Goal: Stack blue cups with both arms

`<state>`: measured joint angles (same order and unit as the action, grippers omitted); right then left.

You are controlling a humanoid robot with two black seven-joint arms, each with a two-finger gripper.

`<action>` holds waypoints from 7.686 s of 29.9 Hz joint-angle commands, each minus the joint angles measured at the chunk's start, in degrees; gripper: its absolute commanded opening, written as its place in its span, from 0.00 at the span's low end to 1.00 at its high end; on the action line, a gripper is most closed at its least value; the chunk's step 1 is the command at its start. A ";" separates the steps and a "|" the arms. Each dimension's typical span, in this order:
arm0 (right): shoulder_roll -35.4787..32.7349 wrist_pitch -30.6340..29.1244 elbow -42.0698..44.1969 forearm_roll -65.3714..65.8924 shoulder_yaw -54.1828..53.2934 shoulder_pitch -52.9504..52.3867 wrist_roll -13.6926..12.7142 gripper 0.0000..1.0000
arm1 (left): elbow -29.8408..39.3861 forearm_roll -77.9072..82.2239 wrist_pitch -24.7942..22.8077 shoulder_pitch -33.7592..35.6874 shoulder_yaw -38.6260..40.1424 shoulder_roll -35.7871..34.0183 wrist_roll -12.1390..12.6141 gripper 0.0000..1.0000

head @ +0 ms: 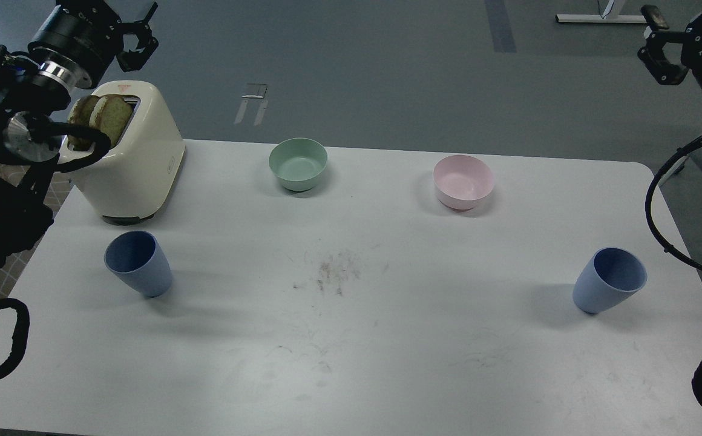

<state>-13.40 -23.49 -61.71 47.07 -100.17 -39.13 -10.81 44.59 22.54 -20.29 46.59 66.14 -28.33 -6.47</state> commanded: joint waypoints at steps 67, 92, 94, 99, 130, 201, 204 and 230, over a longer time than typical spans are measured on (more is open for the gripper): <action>2.41 -4.51 -5.17 -11.92 -6.70 12.49 1.14 1.00 | 36.90 86.34 0.94 -29.81 -16.47 -40.66 -15.59 0.78; 2.76 -4.51 -6.93 -12.79 -7.41 14.34 1.93 1.00 | 28.62 85.91 4.29 -30.51 -22.90 -36.00 -17.87 0.26; 2.76 -4.51 -6.93 -12.79 -7.41 14.69 1.93 1.00 | 28.62 86.00 4.29 -30.51 -22.90 -36.00 -17.87 0.12; 2.76 -4.51 -6.93 -12.79 -7.49 15.48 1.93 1.00 | 29.32 86.35 3.76 -30.51 -22.90 -36.09 -18.84 0.00; 2.76 -4.51 -9.21 -12.79 -9.69 20.05 1.93 1.00 | 32.24 102.17 -7.71 7.81 -44.78 -0.42 -15.85 0.00; -33.54 -4.51 -28.56 44.85 19.13 30.42 6.85 1.00 | 13.15 -3.03 -4.59 -21.89 9.10 -6.65 -15.85 0.98; -33.54 -4.51 -28.99 46.53 20.45 32.35 6.77 1.00 | 13.41 -3.12 -4.50 -22.42 9.18 -5.60 -15.85 0.98; -28.80 -4.51 -30.05 66.03 20.54 42.11 5.10 0.70 | 14.38 -3.30 -4.76 -21.81 9.36 -5.59 -15.85 0.98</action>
<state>-43.34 -28.01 -92.15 111.29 -79.86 2.97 -5.17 58.97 19.25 -24.96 24.78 75.50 -33.65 -22.27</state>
